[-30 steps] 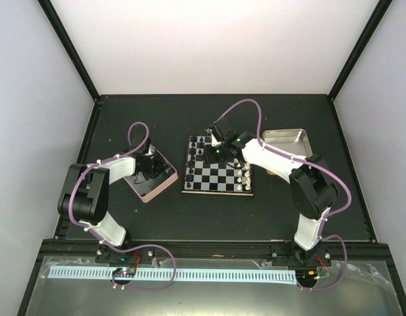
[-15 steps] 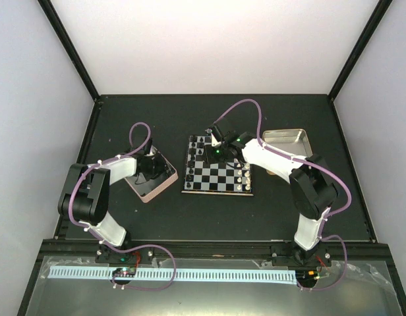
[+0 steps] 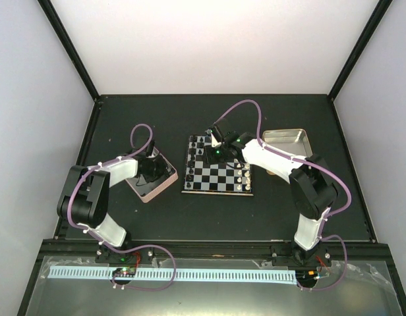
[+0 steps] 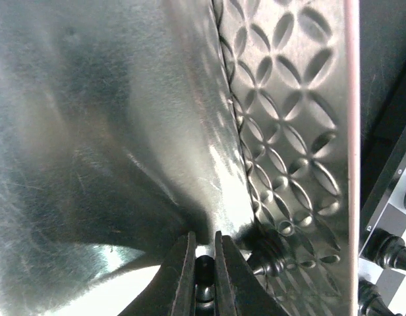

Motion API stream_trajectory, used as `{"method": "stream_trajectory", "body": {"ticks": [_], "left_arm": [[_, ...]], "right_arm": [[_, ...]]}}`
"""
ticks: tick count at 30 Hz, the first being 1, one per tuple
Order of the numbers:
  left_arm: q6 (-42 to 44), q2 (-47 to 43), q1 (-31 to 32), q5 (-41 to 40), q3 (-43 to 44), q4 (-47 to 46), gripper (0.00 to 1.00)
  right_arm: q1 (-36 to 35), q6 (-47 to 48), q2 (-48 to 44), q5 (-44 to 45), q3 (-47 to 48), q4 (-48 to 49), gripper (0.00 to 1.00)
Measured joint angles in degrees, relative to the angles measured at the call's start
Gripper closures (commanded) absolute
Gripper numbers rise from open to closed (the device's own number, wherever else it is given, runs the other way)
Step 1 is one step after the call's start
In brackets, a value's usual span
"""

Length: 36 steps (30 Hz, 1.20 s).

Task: Set up the chess pieces on the board
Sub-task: Pick up the chess piece from the storage box.

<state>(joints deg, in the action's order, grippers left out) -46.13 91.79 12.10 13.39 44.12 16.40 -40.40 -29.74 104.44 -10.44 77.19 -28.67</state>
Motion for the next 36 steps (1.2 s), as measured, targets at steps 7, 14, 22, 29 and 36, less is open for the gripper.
{"method": "stream_trajectory", "body": {"ticks": [7,14,22,29,36], "left_arm": [[0.1,-4.0,0.0,-5.1,-2.0,1.6,0.98],[0.6,-9.8,0.0,-8.9,-2.4,2.1,0.99],[2.7,-13.9,-0.5,-10.4,-2.4,2.1,0.98],[3.8,-20.3,-0.9,-8.7,-2.5,1.9,0.98],[-4.8,-26.5,-1.2,3.2,-2.4,-0.5,0.98]], "right_arm": [[0.0,0.0,0.0,0.0,-0.1,0.0,0.67],[0.0,0.0,-0.2,0.0,-0.1,0.0,0.67],[0.0,0.1,-0.9,-1.9,-0.5,1.1,0.63],[0.0,-0.9,-2.7,-11.8,-5.6,10.0,0.45],[-1.7,-8.0,-6.3,-17.8,-14.0,27.5,0.37]]}}
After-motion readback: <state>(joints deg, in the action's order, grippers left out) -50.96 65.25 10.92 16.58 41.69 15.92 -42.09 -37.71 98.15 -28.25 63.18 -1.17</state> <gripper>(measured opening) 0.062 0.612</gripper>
